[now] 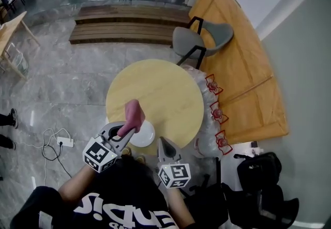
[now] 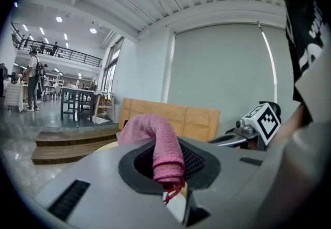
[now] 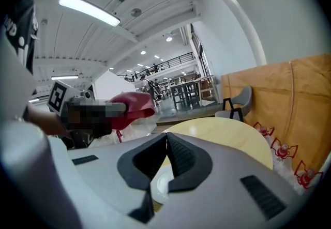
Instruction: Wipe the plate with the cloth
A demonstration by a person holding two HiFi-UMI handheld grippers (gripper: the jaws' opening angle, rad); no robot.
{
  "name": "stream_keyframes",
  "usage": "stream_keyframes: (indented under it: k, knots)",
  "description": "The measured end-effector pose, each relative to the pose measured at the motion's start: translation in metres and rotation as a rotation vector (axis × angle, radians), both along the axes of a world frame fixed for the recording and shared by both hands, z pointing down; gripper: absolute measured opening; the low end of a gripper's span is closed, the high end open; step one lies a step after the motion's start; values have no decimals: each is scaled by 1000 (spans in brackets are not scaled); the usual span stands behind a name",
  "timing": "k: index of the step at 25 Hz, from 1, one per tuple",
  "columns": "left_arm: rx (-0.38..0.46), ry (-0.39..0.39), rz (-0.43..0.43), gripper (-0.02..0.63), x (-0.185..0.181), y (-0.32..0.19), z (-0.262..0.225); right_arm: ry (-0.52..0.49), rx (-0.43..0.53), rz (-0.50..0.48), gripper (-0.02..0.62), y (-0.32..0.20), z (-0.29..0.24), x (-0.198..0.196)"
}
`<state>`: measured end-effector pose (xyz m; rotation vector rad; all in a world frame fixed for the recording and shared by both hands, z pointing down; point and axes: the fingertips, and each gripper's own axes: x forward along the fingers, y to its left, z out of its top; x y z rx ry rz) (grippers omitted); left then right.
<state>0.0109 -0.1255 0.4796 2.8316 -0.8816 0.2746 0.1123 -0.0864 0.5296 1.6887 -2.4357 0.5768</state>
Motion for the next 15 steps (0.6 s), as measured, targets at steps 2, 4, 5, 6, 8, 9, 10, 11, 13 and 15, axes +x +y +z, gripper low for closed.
stream_keyframes:
  k: [2,4,5,6,8,9,10,11,13,15]
  knots:
    - [-20,-8,7,52,0,-7,6,23,-24,-2,21,-6,10,-1]
    - [-28,-10,14,52,2,-14,12,31,-46,2,21,-13,19,2]
    - [-27,-14,19,52,4,-19,16,30,-60,3,21,-17,25,3]
    - [-25,-22,24,52,5,-22,20,26,-77,1,21,-20,31,4]
    - [-30,-41,39,52,8,-27,29,12,-118,-8,21,-25,47,5]
    - [-37,-49,46,52,9,-30,34,6,-141,-13,21,-27,55,5]
    - [-46,-57,51,52,10,-32,39,2,-164,-18,21,-29,64,5]
    - [-58,-64,54,52,12,-34,43,4,-186,-22,21,-31,72,5]
    - [-72,-76,59,52,14,-39,52,19,-227,-30,23,-33,89,7]
    - [-78,-80,62,52,16,-43,58,28,-267,-35,22,-33,104,9]
